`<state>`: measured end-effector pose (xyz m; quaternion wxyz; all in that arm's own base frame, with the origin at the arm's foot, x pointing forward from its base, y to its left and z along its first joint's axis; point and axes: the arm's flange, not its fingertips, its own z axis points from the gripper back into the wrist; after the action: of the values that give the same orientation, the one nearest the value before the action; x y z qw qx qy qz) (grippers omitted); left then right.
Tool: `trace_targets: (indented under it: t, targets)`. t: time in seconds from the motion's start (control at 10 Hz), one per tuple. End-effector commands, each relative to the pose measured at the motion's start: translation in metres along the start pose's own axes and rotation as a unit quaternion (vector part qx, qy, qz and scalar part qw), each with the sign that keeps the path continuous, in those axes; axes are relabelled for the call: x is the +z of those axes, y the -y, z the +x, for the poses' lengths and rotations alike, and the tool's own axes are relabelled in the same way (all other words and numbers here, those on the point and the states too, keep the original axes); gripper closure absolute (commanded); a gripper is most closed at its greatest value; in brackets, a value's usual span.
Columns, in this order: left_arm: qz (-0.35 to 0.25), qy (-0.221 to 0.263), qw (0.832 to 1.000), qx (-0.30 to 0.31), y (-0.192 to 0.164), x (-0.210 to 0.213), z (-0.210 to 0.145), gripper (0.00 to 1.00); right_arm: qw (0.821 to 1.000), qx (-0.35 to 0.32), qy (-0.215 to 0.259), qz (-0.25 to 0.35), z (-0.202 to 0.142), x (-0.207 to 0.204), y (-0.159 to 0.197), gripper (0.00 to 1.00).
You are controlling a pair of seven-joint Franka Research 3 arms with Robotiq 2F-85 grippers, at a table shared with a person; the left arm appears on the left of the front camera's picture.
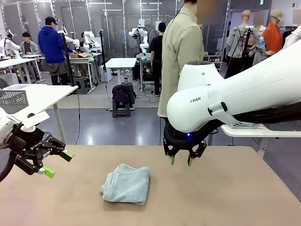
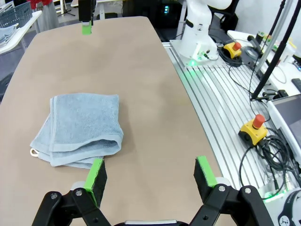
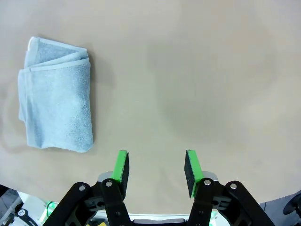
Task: Fold the towels and place them in the basket.
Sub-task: Place the folded Towel with hook on the right side of the table.
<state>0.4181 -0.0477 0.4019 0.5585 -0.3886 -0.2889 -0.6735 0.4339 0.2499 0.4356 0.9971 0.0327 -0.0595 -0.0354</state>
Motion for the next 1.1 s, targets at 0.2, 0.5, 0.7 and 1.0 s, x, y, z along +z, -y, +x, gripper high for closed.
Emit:
trace_targets:
  t: [0.2, 0.5, 0.7, 1.0]
  targets:
    - [-0.005, -0.002, 1.0, -0.01, 0.001, 0.002, 0.0, 0.06, 0.994, -0.052, 0.009, 0.091, -0.055, -0.035, -0.023, 0.39]
    - [-0.005, -0.002, 1.0, -0.01, 0.001, 0.002, 0.0, 0.06, 0.986, -0.079, 0.046, 0.141, -0.084, -0.062, -0.041, 0.39]
    - [-0.005, -0.002, 1.0, -0.01, 0.001, 0.002, 0.0, 0.06, 0.981, -0.103, 0.072, 0.15, -0.09, -0.081, -0.059, 0.39]
    - [-0.005, -0.002, 1.0, -0.01, 0.001, 0.002, 0.0, 0.06, 0.978, -0.123, 0.08, 0.145, -0.072, -0.102, -0.08, 0.39]
